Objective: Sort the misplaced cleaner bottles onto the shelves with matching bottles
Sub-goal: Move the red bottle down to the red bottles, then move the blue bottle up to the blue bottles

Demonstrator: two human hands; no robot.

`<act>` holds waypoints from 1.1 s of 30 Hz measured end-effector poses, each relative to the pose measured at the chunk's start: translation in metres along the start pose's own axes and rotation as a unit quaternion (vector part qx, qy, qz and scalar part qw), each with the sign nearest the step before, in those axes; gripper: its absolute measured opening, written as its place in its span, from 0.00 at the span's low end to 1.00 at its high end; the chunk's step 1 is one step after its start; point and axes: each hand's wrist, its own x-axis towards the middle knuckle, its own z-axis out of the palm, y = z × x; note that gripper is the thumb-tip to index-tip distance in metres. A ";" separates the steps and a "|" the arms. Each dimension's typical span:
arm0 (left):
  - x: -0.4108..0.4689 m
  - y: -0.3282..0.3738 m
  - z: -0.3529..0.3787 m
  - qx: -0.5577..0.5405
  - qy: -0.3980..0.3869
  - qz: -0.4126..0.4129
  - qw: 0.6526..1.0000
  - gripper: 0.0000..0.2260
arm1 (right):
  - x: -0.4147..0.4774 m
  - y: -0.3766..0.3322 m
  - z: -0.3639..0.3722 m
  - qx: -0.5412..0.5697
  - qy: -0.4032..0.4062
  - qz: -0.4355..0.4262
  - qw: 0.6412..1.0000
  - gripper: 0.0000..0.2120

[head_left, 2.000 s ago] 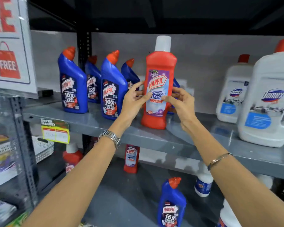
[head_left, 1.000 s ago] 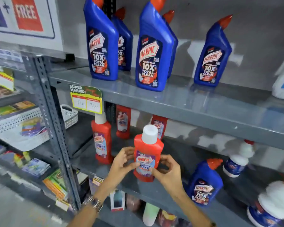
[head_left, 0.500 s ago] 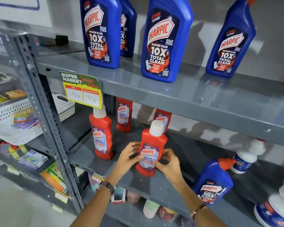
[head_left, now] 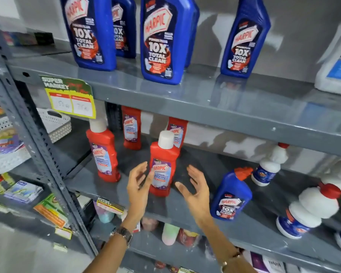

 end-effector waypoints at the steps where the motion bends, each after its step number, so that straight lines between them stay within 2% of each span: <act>1: -0.009 0.003 0.007 -0.005 0.005 0.016 1.000 0.13 | -0.012 -0.002 -0.004 -0.005 0.015 -0.015 1.000 0.23; 4: -0.043 0.008 0.041 -0.015 -0.025 0.028 0.999 0.10 | -0.052 0.003 -0.028 -0.025 0.127 -0.052 0.990 0.15; 6: -0.059 0.005 0.064 -0.023 -0.081 0.013 0.996 0.14 | -0.065 0.007 -0.051 -0.034 0.221 -0.077 0.972 0.11; 8: -0.068 0.001 0.087 -0.017 -0.151 -0.010 0.988 0.18 | -0.064 0.013 -0.081 -0.021 0.281 -0.061 0.958 0.15; 9: -0.069 -0.001 0.096 -0.015 -0.176 -0.019 0.984 0.19 | -0.059 0.018 -0.095 -0.016 0.284 -0.043 0.958 0.19; 11: -0.070 -0.003 0.114 -0.014 -0.197 -0.042 0.979 0.21 | -0.049 0.027 -0.124 -0.025 0.251 0.001 0.968 0.27; 13: -0.070 -0.006 0.131 -0.001 -0.204 -0.062 0.977 0.23 | -0.038 0.034 -0.148 -0.039 0.191 0.042 0.980 0.31; 16: -0.070 -0.010 0.145 0.024 -0.232 -0.077 0.969 0.21 | -0.024 0.036 -0.166 -0.048 0.095 0.060 0.992 0.25; 18: -0.072 -0.013 0.147 0.055 -0.247 -0.073 0.965 0.18 | -0.019 0.035 -0.169 -0.045 0.069 0.068 0.994 0.23; 23: -0.078 -0.011 0.148 0.076 -0.235 -0.062 0.967 0.17 | -0.020 0.037 -0.168 -0.038 0.080 0.053 0.995 0.23; 28: -0.082 0.002 0.134 0.075 -0.219 -0.057 0.971 0.19 | -0.037 0.022 -0.160 0.009 0.082 0.041 0.996 0.18; 33: -0.082 0.044 0.105 0.077 -0.219 -0.005 0.973 0.19 | -0.060 -0.018 -0.142 0.055 0.099 -0.007 0.994 0.18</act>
